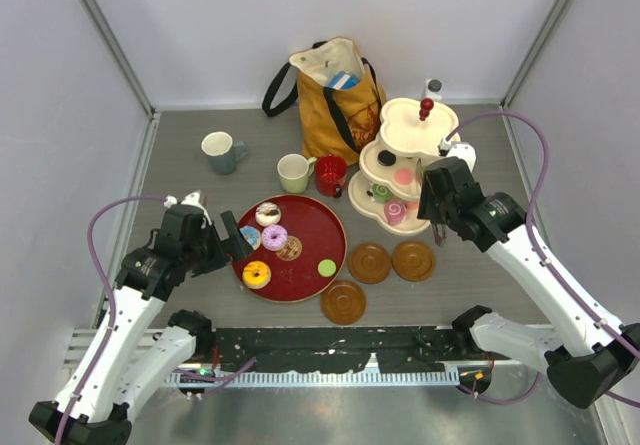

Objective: Serve the afternoon tea

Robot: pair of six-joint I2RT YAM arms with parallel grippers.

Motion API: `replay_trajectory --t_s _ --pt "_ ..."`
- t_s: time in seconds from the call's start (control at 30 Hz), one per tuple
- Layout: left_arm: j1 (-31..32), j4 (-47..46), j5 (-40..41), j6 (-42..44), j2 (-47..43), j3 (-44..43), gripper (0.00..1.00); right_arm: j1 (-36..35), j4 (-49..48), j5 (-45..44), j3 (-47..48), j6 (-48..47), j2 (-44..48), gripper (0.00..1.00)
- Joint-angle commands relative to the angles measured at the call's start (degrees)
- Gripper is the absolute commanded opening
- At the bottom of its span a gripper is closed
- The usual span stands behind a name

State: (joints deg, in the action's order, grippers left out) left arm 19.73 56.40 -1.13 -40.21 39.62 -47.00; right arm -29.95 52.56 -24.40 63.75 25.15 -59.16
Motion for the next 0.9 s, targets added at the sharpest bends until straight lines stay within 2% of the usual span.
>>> replay_trajectory --t_s 0.0,0.1,0.5,0.77,0.87 --pt "-0.3 -1.6 0.0 0.3 -0.4 -0.1 1.0 0.6 -0.8 -1.8 0.1 -0.8 1.0 0.53" --pt "-0.3 -1.6 0.0 0.3 -0.3 -0.1 0.99 0.7 -0.6 -1.6 0.5 -0.9 1.1 0.58" --pt "-0.3 -1.7 0.1 0.2 -0.1 0.1 1.0 0.8 0.2 4.4 1.2 -5.5 8.1 0.57" --pt "-0.3 -1.7 0.2 0.1 0.6 -0.1 0.99 0.2 2.3 14.8 1.7 -9.8 9.6 0.56" --pt "-0.3 -1.7 0.4 0.1 0.6 -0.1 1.0 -4.6 1.2 19.7 2.3 -11.5 10.9 0.56"
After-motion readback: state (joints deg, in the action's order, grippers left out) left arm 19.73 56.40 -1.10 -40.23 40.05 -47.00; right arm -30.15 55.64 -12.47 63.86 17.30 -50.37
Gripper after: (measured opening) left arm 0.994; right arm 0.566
